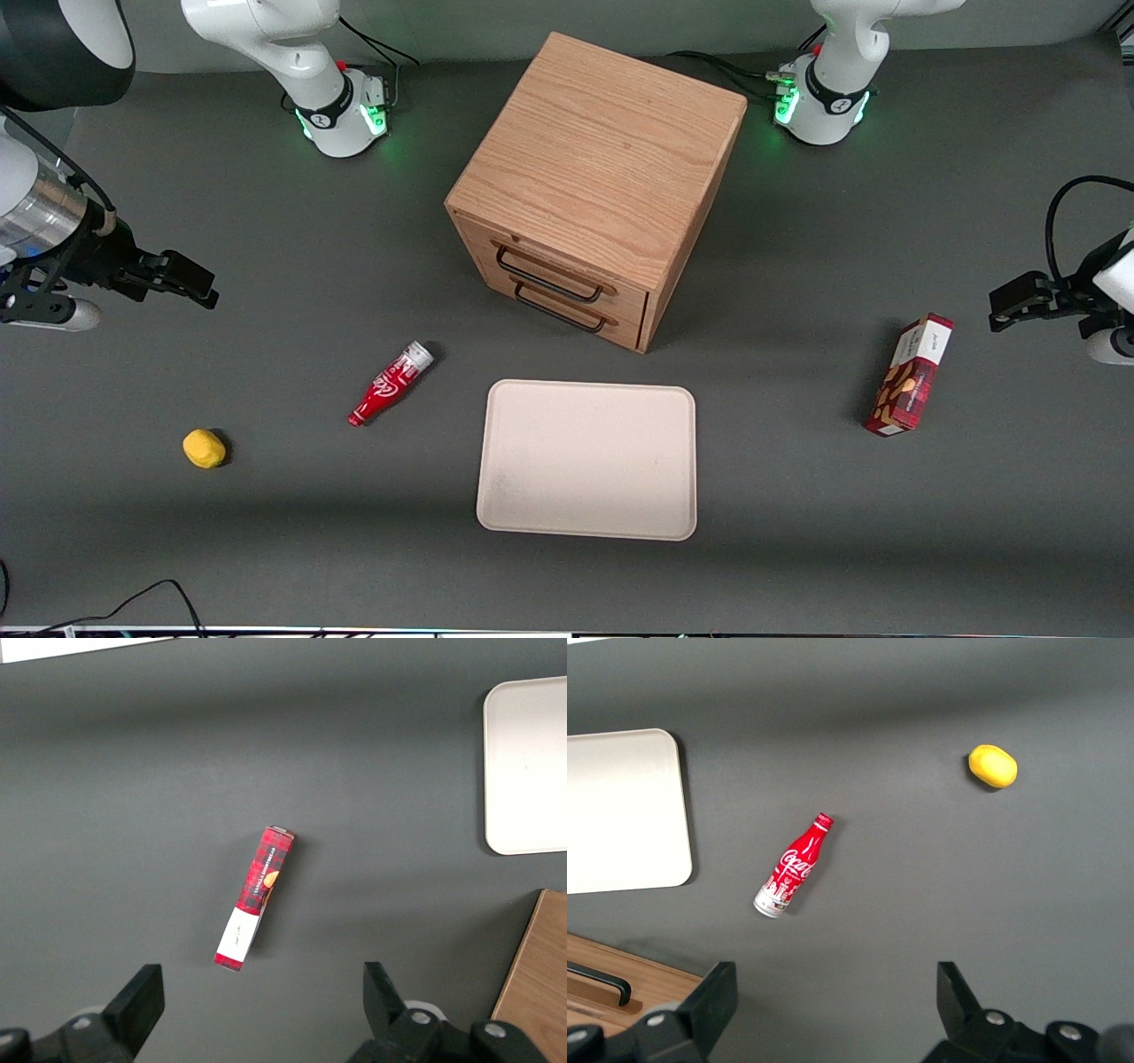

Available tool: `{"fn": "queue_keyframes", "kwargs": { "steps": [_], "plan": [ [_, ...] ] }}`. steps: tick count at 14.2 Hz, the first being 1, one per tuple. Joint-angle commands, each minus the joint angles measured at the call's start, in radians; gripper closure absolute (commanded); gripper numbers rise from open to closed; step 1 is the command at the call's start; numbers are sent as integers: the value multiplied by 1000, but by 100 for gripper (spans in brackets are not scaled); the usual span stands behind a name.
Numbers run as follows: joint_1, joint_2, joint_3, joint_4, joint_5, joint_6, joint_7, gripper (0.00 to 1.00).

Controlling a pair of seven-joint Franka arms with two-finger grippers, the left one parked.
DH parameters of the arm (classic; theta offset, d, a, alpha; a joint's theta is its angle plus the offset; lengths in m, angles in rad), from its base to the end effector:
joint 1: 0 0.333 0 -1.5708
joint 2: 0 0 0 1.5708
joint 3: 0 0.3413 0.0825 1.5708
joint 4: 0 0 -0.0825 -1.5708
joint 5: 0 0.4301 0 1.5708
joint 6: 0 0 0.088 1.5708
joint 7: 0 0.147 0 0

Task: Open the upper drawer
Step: 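Move the right gripper toward the upper drawer's black handle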

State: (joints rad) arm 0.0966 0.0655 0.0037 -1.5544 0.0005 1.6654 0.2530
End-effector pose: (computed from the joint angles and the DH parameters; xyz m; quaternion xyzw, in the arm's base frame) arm 0.6297 0.0634 0.5866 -0.9968 0.0763 -0.0223 0.0044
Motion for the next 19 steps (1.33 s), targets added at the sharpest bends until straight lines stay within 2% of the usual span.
{"fn": "queue_keyframes", "kwargs": {
  "steps": [1,6,8,14,16,19],
  "plan": [
    [8,16,-5,34,-13,-29,-14,0],
    [12,34,4,63,-8,-73,-15,0],
    [73,83,13,164,-17,-159,-15,0],
    [297,102,-1,214,-16,-193,-21,0],
    [404,118,-42,217,-13,-182,-29,0],
    [589,160,-140,241,-7,-147,-142,0]
  ]
}}
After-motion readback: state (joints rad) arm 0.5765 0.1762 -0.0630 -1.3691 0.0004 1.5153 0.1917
